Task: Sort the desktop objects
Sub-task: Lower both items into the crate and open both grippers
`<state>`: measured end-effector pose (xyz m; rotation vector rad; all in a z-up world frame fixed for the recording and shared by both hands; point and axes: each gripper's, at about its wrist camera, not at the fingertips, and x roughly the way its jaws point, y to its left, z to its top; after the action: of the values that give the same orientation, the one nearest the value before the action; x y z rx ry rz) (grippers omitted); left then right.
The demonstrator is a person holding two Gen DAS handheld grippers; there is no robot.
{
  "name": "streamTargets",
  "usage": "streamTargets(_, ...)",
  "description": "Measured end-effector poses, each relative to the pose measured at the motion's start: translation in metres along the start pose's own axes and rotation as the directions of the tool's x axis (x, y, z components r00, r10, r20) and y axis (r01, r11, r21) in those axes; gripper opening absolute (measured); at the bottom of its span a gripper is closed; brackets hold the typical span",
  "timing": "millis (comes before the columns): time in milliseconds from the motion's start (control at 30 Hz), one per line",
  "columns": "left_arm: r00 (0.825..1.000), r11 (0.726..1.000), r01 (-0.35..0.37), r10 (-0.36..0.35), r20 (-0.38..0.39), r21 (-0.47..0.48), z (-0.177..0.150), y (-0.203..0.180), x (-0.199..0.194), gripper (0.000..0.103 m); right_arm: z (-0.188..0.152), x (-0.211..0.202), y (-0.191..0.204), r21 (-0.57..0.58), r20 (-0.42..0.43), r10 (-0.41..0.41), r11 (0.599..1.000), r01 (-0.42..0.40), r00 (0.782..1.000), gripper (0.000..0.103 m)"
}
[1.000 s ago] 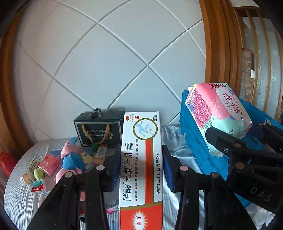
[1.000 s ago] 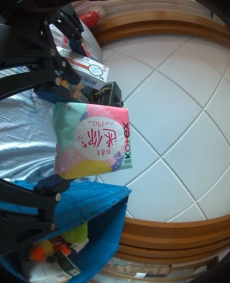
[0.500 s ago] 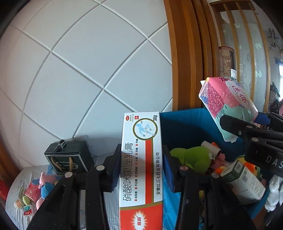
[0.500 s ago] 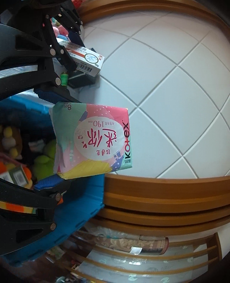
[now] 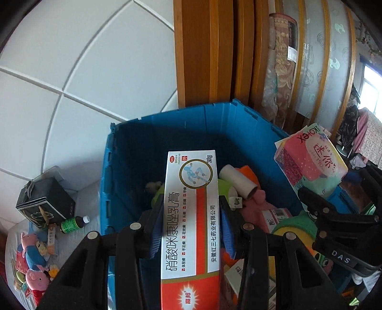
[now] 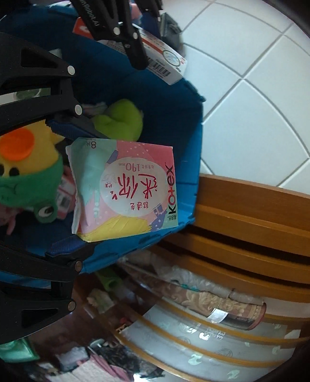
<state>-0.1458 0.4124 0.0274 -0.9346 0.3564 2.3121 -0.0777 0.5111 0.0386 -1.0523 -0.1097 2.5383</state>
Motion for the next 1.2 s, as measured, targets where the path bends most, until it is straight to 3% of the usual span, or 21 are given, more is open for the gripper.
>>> streamTargets(100,0.996,1.000,-0.011,0.014,-0.091,0.029,-0.002,-0.013,0.027,0.041,-0.011,0.017,-0.004,-0.025,-0.077,0.002,1.000,-0.004,0.997,0.069)
streamTargets(200,0.986,0.999,-0.010,0.018,-0.166,0.046,-0.011,-0.019,0.044,0.041,-0.023,0.036,0.003,-0.016,-0.162,0.059,0.998,-0.062,0.985,0.069)
streamTargets(400,0.979,0.998,-0.024,0.035,-0.203,0.055,-0.018,-0.015,0.047,0.043,-0.030,0.051,0.023,0.013,-0.216,0.112,0.994,-0.112,0.970,0.069)
streamTargets(567,0.979,0.998,-0.063,0.068,-0.194,0.030,-0.022,-0.008,0.040,0.064,-0.028,0.049,0.035,0.003,-0.210,0.112,0.994,-0.114,0.971,0.073)
streamTargets(833,0.977,0.999,-0.043,0.045,-0.206,0.017,-0.030,-0.003,0.031,0.064,-0.030,0.049,0.037,0.004,-0.213,0.107,0.994,-0.109,0.971,0.078)
streamTargets(1067,0.989,0.999,-0.036,0.035,-0.141,-0.003,-0.031,-0.001,0.008,0.065,-0.034,0.020,0.039,-0.012,-0.171,0.101,0.994,-0.104,0.980,0.085)
streamTargets(1200,0.993,0.999,-0.040,0.040,-0.112,0.004,-0.034,-0.005,-0.002,0.080,-0.042,0.006,0.048,-0.029,-0.170,0.131,0.990,-0.138,0.977,0.085)
